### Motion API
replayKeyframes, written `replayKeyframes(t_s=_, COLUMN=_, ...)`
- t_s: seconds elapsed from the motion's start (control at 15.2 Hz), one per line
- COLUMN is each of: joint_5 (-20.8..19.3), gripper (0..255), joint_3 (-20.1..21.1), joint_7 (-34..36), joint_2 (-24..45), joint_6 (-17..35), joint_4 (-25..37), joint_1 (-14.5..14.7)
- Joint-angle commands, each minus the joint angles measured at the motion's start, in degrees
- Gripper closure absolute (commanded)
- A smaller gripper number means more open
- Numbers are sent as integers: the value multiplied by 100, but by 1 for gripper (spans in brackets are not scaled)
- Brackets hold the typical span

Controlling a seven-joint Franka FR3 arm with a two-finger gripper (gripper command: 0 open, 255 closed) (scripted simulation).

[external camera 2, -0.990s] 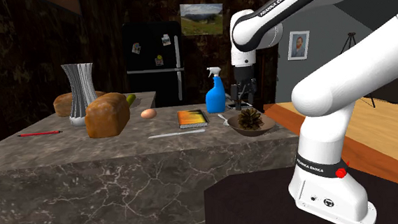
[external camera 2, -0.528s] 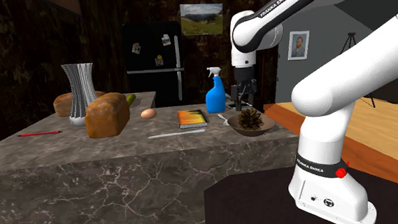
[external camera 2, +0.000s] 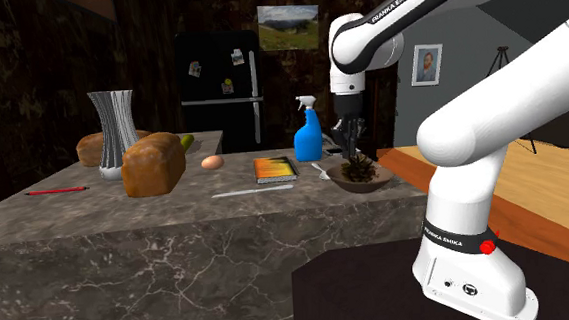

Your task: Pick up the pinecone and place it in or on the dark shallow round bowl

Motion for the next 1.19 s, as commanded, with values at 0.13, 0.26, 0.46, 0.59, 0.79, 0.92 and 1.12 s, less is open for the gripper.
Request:
replayKeyframes(t_s=0.13, joint_5=2, gripper=255, joint_3=-3, joint_7=-7, joint_2=-52, joint_6=-132, joint_4=6, joint_1=-3)
replayKeyframes(t_s=0.26, joint_5=7, gripper=255, joint_3=-3, joint_7=-16, joint_2=-118, joint_6=-321, joint_4=130, joint_1=-1)
replayKeyframes(t_s=0.46, joint_5=13, gripper=255, joint_3=-2, joint_7=-29, joint_2=-199, joint_6=-596, joint_4=323, joint_1=2)
replayKeyframes(t_s=0.59, joint_5=11, gripper=0, joint_3=-2, joint_7=-24, joint_2=-154, joint_6=-483, joint_4=261, joint_1=1)
replayKeyframes(t_s=0.79, joint_5=-119, gripper=0, joint_3=1173, joint_7=1147, joint_2=-1035, joint_6=-1063, joint_4=-98, joint_1=162)
replayKeyframes(t_s=0.92, joint_5=-95, gripper=0, joint_3=1655, joint_7=1587, joint_2=-1267, joint_6=-1328, joint_4=-167, joint_1=288)
replayKeyframes(t_s=1.12, joint_5=-117, gripper=0, joint_3=1640, joint_7=1589, joint_2=-1248, joint_6=-1082, joint_4=-389, joint_1=269)
